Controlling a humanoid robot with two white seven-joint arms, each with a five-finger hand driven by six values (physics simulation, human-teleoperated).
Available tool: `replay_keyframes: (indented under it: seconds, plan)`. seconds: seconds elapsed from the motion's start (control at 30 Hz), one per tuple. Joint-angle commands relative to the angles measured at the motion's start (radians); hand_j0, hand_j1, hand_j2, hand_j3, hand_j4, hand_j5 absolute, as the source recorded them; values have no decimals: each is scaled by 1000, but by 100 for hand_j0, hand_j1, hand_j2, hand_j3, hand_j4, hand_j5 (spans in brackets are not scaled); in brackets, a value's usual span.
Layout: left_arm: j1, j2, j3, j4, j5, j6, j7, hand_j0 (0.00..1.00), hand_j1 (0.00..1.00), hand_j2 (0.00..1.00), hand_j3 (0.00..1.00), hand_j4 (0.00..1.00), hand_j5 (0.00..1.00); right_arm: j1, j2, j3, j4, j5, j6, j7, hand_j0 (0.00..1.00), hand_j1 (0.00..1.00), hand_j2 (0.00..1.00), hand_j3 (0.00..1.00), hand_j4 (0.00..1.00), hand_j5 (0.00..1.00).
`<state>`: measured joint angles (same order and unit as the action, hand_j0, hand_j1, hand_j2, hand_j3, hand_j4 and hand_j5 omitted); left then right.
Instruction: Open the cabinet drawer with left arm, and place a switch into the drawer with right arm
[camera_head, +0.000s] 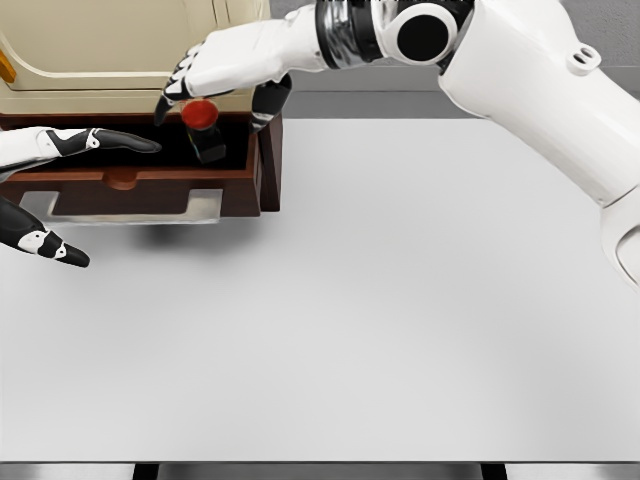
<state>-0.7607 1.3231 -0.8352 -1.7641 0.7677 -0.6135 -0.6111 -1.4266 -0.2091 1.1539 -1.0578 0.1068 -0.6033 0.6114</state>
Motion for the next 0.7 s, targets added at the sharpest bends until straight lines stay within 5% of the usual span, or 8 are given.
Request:
replay_keyframes:
  seconds: [0.0, 0.2, 0.37, 0.5, 0.67]
  plan:
    - [1, 2, 2, 0, 9, 3, 0, 100, 100, 100, 100, 100, 100, 2, -6, -2, -11, -7, -8, 0, 100, 100, 100, 100, 100, 100]
    - [8, 7, 5, 0, 9, 3, 0, 100, 100, 100, 100, 100, 100, 48, -179, -52, -80, -21, -8, 0, 100, 100, 100, 100, 100, 100]
    - [8, 4, 8, 0, 9, 3, 0, 100, 100, 100, 100, 100, 100, 161, -463, -103, -366, -21, -8, 0, 100, 100, 100, 100, 100, 100]
    - [8, 1, 8, 0, 10, 3, 0, 100, 100, 100, 100, 100, 100, 339, -665, -189, -375, -21, -8, -35, 100, 100, 100, 100, 100, 100]
    - [12, 1, 7, 0, 10, 3, 0, 100, 100, 100, 100, 100, 100, 552, -727, -367, -350, -18, -8, -24, 100, 100, 100, 100, 100, 100]
